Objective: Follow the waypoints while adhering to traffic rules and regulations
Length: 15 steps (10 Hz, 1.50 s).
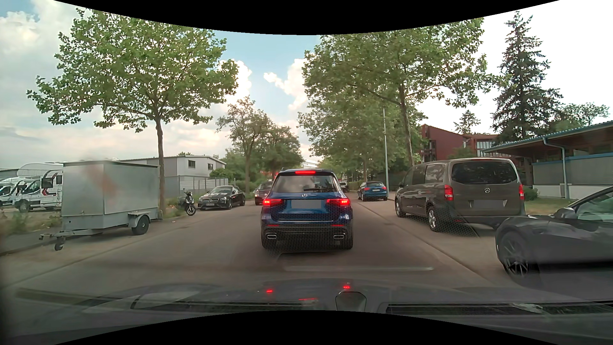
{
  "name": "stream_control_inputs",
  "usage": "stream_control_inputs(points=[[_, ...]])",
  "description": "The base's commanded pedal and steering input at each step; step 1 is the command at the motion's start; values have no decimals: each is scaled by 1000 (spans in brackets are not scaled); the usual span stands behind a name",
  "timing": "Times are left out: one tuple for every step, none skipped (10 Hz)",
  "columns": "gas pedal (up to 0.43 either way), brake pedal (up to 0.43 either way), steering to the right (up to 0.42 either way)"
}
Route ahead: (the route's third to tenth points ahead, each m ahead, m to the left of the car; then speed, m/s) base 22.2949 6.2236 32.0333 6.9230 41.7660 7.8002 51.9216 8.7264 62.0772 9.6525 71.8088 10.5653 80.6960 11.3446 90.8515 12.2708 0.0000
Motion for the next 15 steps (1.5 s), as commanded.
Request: stream_control_inputs(points=[[0,189,9],[0,183,9],[0,183,9],[0,183,9],[0,183,9],[0,189,9],[0,189,9],[0,183,9],[0,183,9],[0,189,9],[0,183,9],[0,183,9],[0,183,9],[0,183,9],[0,189,9]])
